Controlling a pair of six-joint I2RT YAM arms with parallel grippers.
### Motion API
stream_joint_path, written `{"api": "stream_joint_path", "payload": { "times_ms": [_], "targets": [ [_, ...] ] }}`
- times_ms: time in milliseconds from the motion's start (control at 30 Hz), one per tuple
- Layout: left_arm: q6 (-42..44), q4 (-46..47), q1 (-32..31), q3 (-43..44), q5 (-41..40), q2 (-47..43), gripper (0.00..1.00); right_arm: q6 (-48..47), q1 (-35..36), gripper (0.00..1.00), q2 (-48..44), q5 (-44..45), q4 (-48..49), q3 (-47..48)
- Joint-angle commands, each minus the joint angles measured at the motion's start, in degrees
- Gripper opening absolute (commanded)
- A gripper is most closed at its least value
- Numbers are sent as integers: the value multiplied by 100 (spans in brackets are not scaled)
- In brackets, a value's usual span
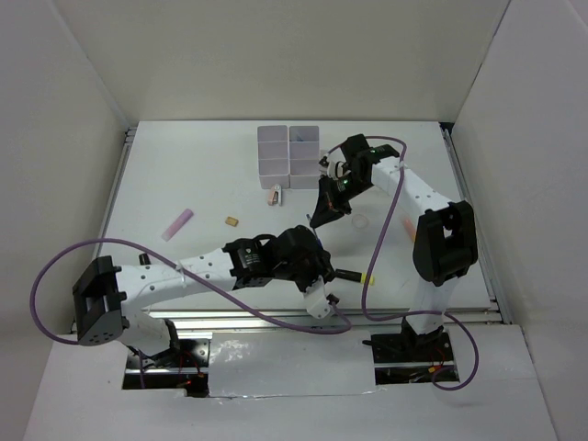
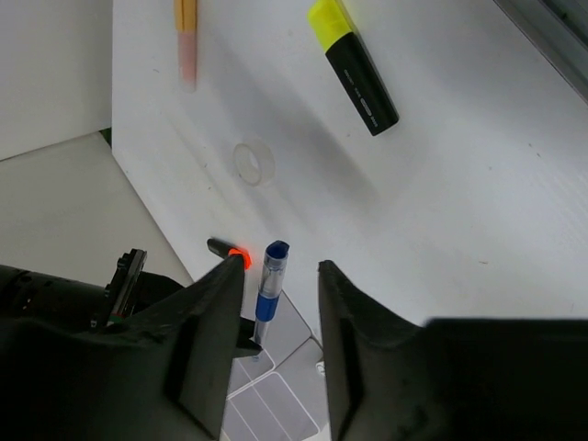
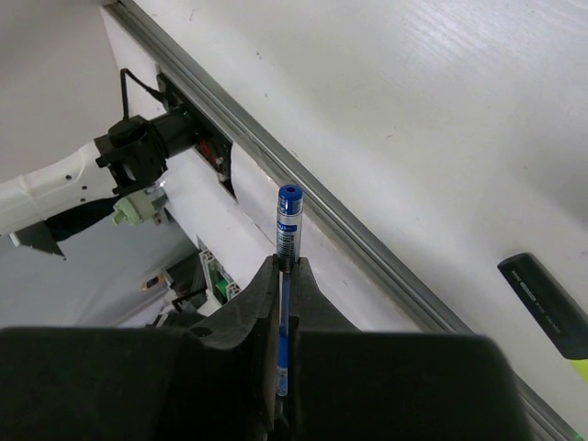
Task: Sort the stationery into containers
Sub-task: Pass the stationery from the right arm to the left, then place the stationery into the container
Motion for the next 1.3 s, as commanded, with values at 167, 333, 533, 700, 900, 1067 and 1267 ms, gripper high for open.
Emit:
{"api": "stream_joint_path", "payload": {
  "times_ms": [167, 333, 533, 700, 900, 1067, 1267],
  "targets": [
    [-38, -165, 10, 385, -139, 330, 42, 89, 49, 0, -240, 64, -1, 67],
    [-38, -139, 37, 376, -183, 427, 39, 89, 58, 0, -205, 38, -1, 85],
    [-99, -183, 37, 393, -105, 357, 8, 54, 49, 3, -188, -85, 43, 67],
    [-117, -51, 19, 174, 247, -81, 0, -165, -56, 50, -100, -199, -114, 339],
    [-897, -262, 72, 279, 739, -443, 0, -411, -1118, 67, -47, -384, -396, 1094],
    [-3470, 605, 1359, 1278, 2212, -225, 0, -491, -2612, 67, -389, -428, -46, 1088],
    [-6557, 3075, 3261, 2272, 3183, 961, 0, -964, -3501, 66, -1004, -313, 113, 526]
  ]
}}
